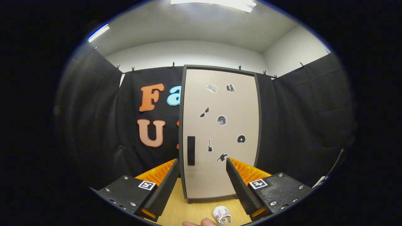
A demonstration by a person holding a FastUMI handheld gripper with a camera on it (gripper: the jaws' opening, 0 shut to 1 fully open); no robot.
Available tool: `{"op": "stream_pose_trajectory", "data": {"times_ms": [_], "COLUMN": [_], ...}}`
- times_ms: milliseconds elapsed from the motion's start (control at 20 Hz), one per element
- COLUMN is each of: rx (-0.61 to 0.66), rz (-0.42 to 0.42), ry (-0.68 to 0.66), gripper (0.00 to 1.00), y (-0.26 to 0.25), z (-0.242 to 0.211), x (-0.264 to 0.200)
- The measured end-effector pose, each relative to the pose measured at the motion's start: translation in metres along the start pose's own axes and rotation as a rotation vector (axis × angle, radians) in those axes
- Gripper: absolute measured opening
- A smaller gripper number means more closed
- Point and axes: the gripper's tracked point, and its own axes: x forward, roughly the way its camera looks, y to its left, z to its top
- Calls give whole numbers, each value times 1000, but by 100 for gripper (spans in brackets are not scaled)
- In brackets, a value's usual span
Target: Open the shoe cabinet door, grab the shoes and put them into the shoe cabinet, then close the shoe cabinet door.
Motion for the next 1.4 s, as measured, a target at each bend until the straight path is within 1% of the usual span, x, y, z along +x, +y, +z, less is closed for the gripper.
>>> {"op": "stream_pose_trajectory", "data": {"times_ms": [100,600,1000,1150,1300,1400], "rx": [-13,9,36,41,44,52], "rz": [-5,47,88,103,111,122], "ry": [-4,14,56,71,80,85], "gripper": [93,92,84,77,73,68], "y": [4,26,40,47,52,57], "z": [-3,-28,-56,-66,-72,-75], "x": [17,118,186,206,220,225]}}
